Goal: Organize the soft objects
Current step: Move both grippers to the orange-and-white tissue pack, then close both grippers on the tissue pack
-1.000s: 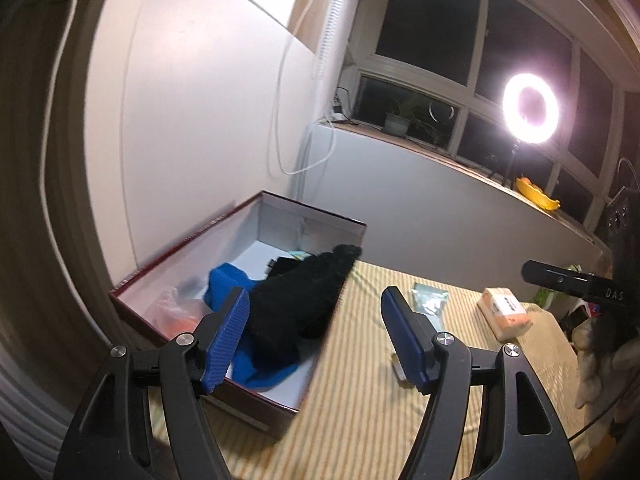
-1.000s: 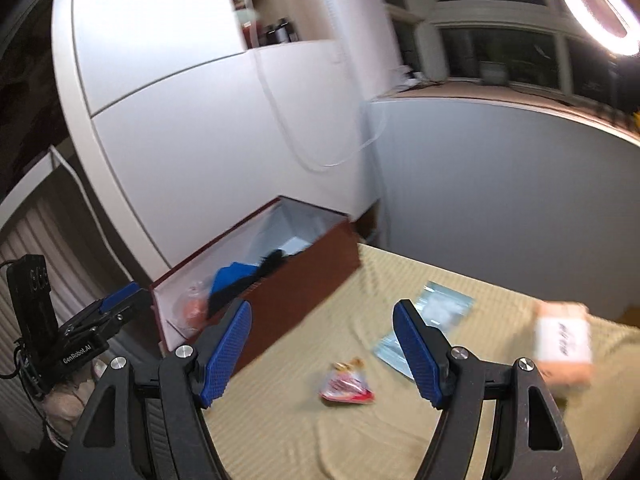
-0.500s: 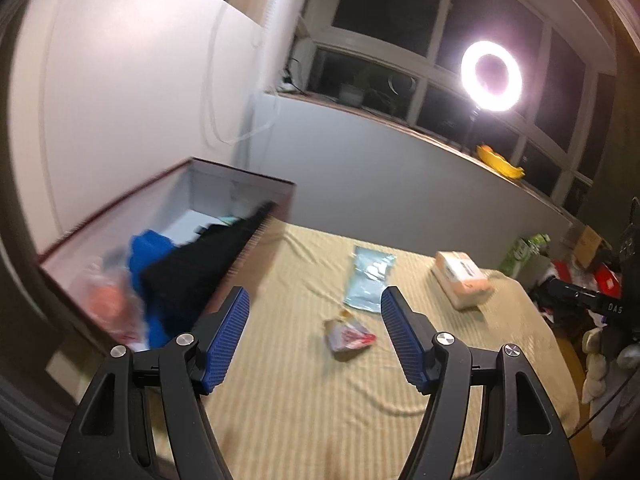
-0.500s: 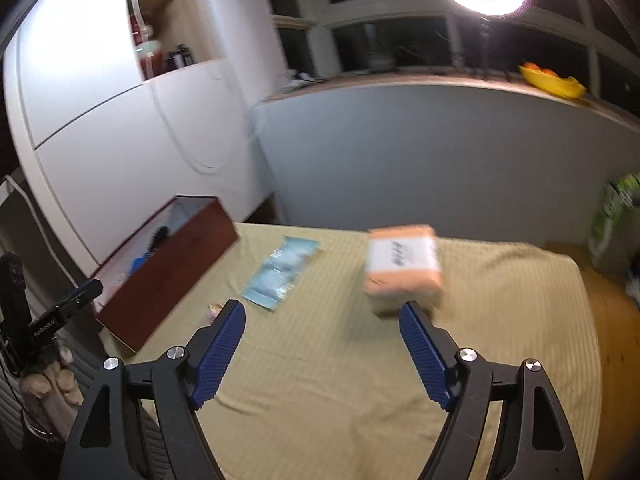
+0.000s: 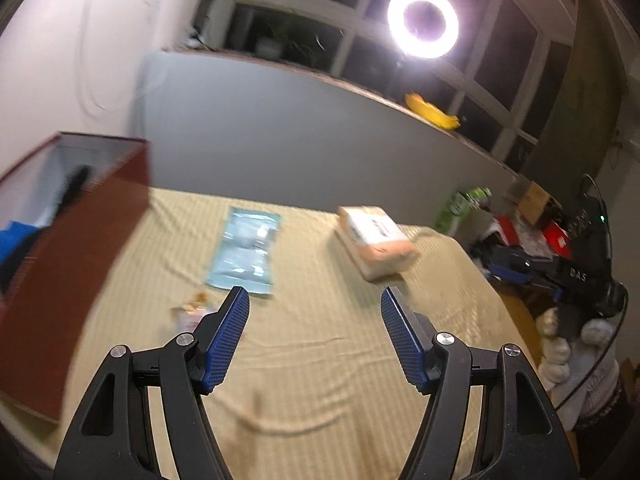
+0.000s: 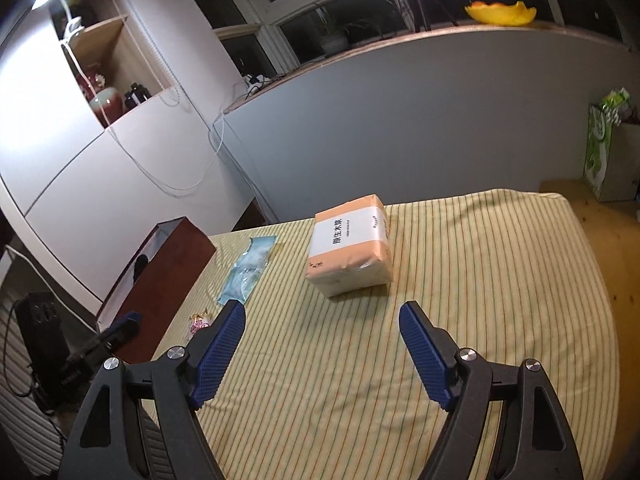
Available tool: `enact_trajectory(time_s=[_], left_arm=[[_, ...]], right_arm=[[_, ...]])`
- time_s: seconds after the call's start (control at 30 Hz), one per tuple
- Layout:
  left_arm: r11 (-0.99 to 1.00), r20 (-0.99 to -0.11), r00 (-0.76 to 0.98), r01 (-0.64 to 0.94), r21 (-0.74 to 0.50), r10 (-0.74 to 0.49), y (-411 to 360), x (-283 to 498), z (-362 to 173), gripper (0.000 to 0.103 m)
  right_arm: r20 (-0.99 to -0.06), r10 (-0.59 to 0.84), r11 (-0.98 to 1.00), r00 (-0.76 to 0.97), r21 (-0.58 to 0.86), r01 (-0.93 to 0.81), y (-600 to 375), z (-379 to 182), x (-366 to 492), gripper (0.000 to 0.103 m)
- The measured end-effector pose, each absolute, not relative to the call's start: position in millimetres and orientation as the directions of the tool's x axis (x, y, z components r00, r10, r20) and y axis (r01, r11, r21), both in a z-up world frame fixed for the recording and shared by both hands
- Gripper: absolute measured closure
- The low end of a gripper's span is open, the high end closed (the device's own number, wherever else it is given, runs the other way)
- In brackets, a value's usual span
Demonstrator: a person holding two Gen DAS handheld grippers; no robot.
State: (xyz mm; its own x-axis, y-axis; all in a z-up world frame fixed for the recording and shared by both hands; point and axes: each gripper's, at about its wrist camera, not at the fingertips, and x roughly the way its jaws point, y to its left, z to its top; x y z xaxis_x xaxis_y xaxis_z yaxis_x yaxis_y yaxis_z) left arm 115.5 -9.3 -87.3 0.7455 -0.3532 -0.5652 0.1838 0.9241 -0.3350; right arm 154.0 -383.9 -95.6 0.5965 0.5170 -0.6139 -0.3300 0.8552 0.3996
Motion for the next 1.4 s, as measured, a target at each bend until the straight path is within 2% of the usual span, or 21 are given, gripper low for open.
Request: enact_trajectory(time_s=[0.23,0.33,0.47,0.57,0.83,0.9,0.93,0.97,1.07,1.4], left_arm=[[0.887,-0.614,0.648,0.248,-0.390,-0.451,-53,162,-104,0.035],[0.874,-0.623,0.619,0.266,-0.408,-0.479,-69,183,-110,0.035],[0.868,-0.638,0.591,0.285,-0.407,-0.493,-89,208,-118,0.035],[0.865,-0.651,0.572,0.290,-0.408,-0.499,-99,219,-125,0.035],[0.856,-0.677,0.526,0.276,-0.437,-0.515,-114,243,-143,0.036],[0.859,-0.681,0.526,0.273,-0.432,-0.510,-116,249,-145,0.038],[0.858,-0.681,0.523,0.277,-0.432,-0.512,-116,250,-147,0.041],[0.857,-0.682,0.520,0.279,-0.434,-0.515,-116,251,-148,0.049],[0.849,-0.684,0.504,0.281,-0.447,-0.527,-117,254,-152,0.057],[0.866,-0.685,0.530,0.309,-0.393,-0.500,-124,247,-144,0.058]], right_arm=[[-0.637,0.545,0.837,0.545,0.451,-0.309,-387,-111,192,0.028],[-0.651,0.543,0.839,0.529,0.448,-0.310,-382,-116,210,0.036],[-0.668,0.541,0.841,0.510,0.443,-0.311,-373,-126,234,0.037],[-0.681,0.539,0.842,0.496,0.443,-0.307,-370,-133,249,0.044],[-0.713,0.542,0.840,0.444,0.457,-0.291,-365,-155,277,0.051],[-0.715,0.548,0.837,0.434,0.468,-0.284,-364,-160,282,0.052],[-0.715,0.551,0.835,0.430,0.472,-0.283,-364,-161,283,0.053],[-0.716,0.555,0.832,0.423,0.478,-0.282,-363,-163,285,0.055],[-0.725,0.561,0.828,0.399,0.487,-0.278,-360,-168,289,0.064],[-0.729,0.556,0.831,0.399,0.476,-0.289,-354,-167,284,0.071]])
